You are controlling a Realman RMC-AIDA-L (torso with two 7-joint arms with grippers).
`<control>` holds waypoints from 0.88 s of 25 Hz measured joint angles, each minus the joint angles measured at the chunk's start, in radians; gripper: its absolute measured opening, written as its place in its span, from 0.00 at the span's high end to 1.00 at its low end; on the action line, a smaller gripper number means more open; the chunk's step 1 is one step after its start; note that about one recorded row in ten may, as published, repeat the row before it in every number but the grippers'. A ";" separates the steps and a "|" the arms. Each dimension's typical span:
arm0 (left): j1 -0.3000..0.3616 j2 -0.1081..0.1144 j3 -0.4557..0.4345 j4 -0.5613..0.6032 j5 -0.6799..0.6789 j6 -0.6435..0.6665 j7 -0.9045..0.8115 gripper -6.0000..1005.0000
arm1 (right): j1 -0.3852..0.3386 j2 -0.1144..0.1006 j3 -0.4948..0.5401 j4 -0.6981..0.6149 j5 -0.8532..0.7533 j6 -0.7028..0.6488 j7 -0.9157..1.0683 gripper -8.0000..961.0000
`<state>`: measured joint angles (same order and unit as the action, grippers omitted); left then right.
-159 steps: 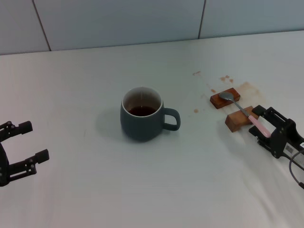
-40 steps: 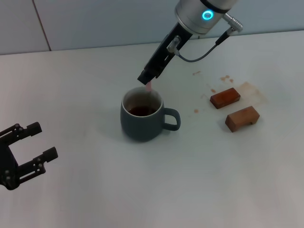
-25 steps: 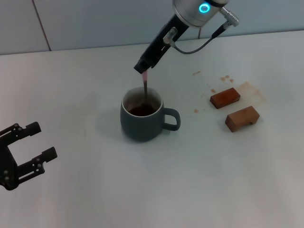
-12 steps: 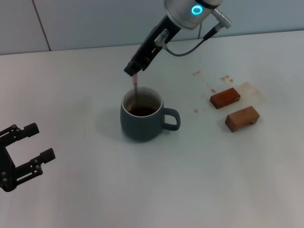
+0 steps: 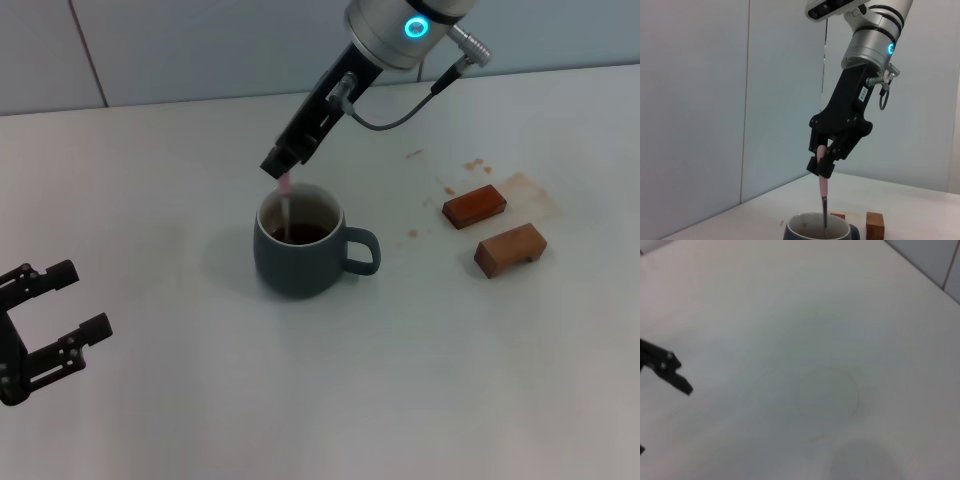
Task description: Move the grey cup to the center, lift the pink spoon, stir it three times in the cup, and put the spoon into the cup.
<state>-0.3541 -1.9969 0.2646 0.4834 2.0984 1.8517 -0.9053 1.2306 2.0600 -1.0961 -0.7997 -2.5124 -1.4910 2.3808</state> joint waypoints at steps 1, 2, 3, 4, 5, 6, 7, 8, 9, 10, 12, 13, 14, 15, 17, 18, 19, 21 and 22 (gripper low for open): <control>0.000 0.000 0.000 0.000 0.000 0.002 -0.001 0.29 | 0.000 0.000 0.000 0.000 0.000 0.000 0.000 0.77; 0.000 0.000 0.000 0.000 0.000 0.003 -0.001 0.29 | -0.001 0.001 0.000 0.002 0.000 0.006 0.000 0.77; 0.000 0.000 -0.001 0.000 0.000 0.005 -0.001 0.29 | -0.003 0.002 0.000 0.006 0.000 0.016 0.000 0.77; 0.000 0.000 -0.001 0.000 0.000 0.006 -0.001 0.29 | -0.006 0.002 0.001 0.014 -0.001 0.035 0.001 0.76; 0.000 0.000 -0.001 0.000 0.000 0.006 -0.001 0.29 | -0.006 0.002 0.001 0.014 -0.001 0.035 0.001 0.76; 0.000 0.000 -0.001 0.001 0.000 0.006 -0.001 0.29 | -0.009 0.002 0.001 0.016 0.000 0.044 0.001 0.76; 0.000 0.000 -0.001 0.001 0.000 0.006 -0.001 0.29 | -0.011 0.002 0.001 0.017 0.001 0.049 0.001 0.76; 0.000 0.000 -0.001 0.000 0.000 0.006 -0.001 0.29 | -0.014 0.002 0.002 0.017 0.002 0.053 0.001 0.76; 0.000 0.000 -0.001 0.000 0.000 0.006 -0.001 0.29 | -0.019 0.002 0.002 0.017 0.003 0.059 0.001 0.76; 0.000 0.000 -0.001 0.000 0.000 0.006 -0.001 0.29 | -0.019 0.002 0.002 0.017 0.003 0.059 0.001 0.76; 0.000 0.001 0.000 0.000 0.000 0.006 -0.001 0.29 | -0.027 0.004 0.002 0.011 0.003 0.073 0.001 0.76; 0.000 0.001 0.000 0.000 0.000 0.006 -0.001 0.29 | -0.036 0.009 0.003 0.000 0.004 0.086 -0.001 0.76; 0.000 0.001 0.002 0.000 0.000 0.007 -0.001 0.29 | -0.068 0.015 0.003 -0.036 0.021 0.116 -0.004 0.76; 0.000 0.001 0.003 0.000 0.000 0.007 -0.001 0.29 | -0.096 0.015 0.005 -0.069 0.042 0.135 -0.005 0.71; -0.003 0.001 0.006 0.000 0.000 0.009 -0.001 0.29 | -0.131 0.015 0.005 -0.104 0.082 0.153 -0.008 0.62; -0.007 0.001 0.007 0.000 0.000 0.011 -0.001 0.29 | -0.160 0.013 0.005 -0.131 0.116 0.167 -0.013 0.57; -0.010 0.001 0.007 0.000 0.000 0.014 -0.001 0.29 | -0.240 0.007 0.006 -0.192 0.207 0.192 -0.054 0.53; -0.013 0.001 0.007 0.000 0.000 0.015 -0.001 0.29 | -0.278 0.005 0.008 -0.215 0.246 0.198 -0.086 0.47; -0.020 0.001 0.008 0.000 0.001 0.016 -0.003 0.29 | -0.313 0.003 0.014 -0.231 0.277 0.203 -0.117 0.44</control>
<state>-0.3738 -1.9955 0.2723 0.4831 2.0990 1.8678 -0.9084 0.9180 2.0627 -1.0821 -1.0307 -2.2355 -1.2884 2.2635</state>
